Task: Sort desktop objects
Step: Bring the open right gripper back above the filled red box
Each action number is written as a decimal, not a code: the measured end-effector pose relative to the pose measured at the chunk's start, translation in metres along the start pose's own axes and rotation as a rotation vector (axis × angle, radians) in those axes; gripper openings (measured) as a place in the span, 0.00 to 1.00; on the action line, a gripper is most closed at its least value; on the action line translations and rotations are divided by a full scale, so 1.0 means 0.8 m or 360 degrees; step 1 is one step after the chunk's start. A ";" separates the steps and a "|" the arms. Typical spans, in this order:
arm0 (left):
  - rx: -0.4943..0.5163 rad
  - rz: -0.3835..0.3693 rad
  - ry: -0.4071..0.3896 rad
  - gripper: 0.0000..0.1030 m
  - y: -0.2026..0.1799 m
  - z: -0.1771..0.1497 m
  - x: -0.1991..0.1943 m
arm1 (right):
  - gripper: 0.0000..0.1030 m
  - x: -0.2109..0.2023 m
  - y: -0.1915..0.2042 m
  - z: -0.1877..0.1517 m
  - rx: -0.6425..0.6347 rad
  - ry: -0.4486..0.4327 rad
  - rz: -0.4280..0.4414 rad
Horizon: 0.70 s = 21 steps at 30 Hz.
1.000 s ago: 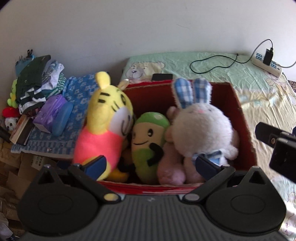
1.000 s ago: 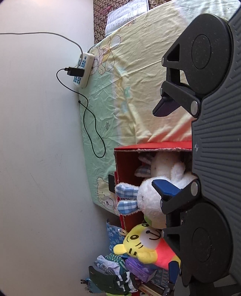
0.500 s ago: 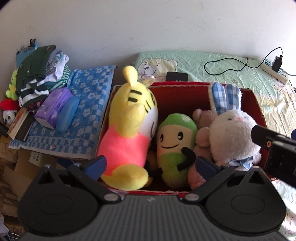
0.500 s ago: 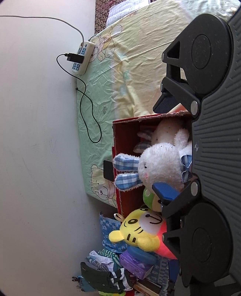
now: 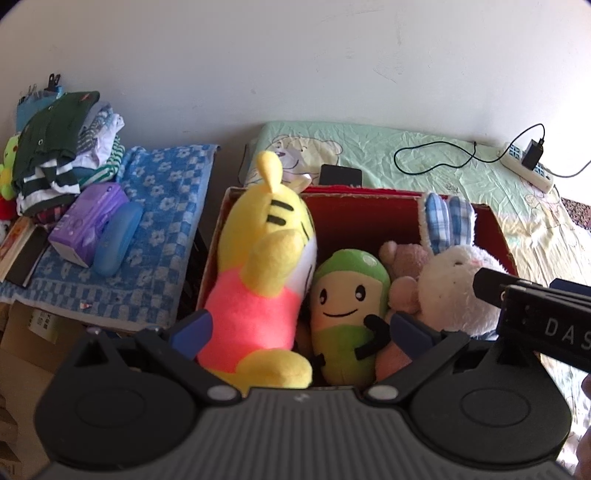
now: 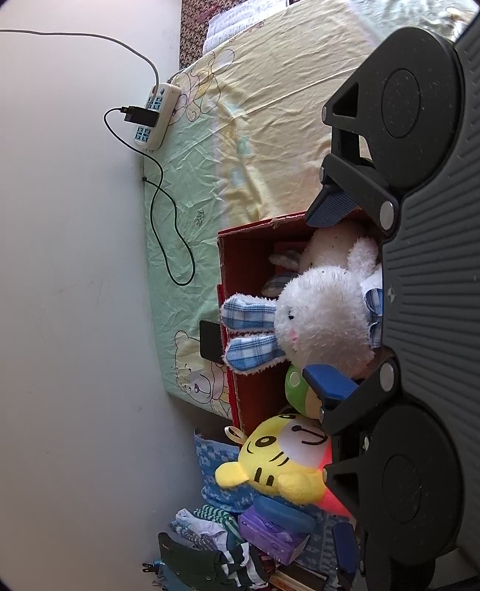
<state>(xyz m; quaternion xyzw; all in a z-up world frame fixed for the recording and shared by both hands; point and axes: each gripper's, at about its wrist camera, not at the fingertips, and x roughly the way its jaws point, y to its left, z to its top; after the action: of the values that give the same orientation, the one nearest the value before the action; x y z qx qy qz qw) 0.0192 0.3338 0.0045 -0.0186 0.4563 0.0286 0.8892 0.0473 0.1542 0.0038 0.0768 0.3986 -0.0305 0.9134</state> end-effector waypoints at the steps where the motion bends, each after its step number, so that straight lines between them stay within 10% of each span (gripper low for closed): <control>1: -0.0017 0.0001 0.0003 0.99 0.001 0.000 0.001 | 0.82 0.000 0.001 0.001 0.0000 -0.0004 -0.0001; 21: 0.0066 -0.0029 -0.0010 0.99 -0.001 0.003 0.001 | 0.82 -0.002 0.001 -0.002 0.0031 -0.0018 0.0022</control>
<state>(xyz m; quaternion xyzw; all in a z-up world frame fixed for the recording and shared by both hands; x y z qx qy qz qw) 0.0216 0.3328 0.0048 -0.0041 0.4539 0.0110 0.8910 0.0451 0.1551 0.0043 0.0881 0.3926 -0.0286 0.9150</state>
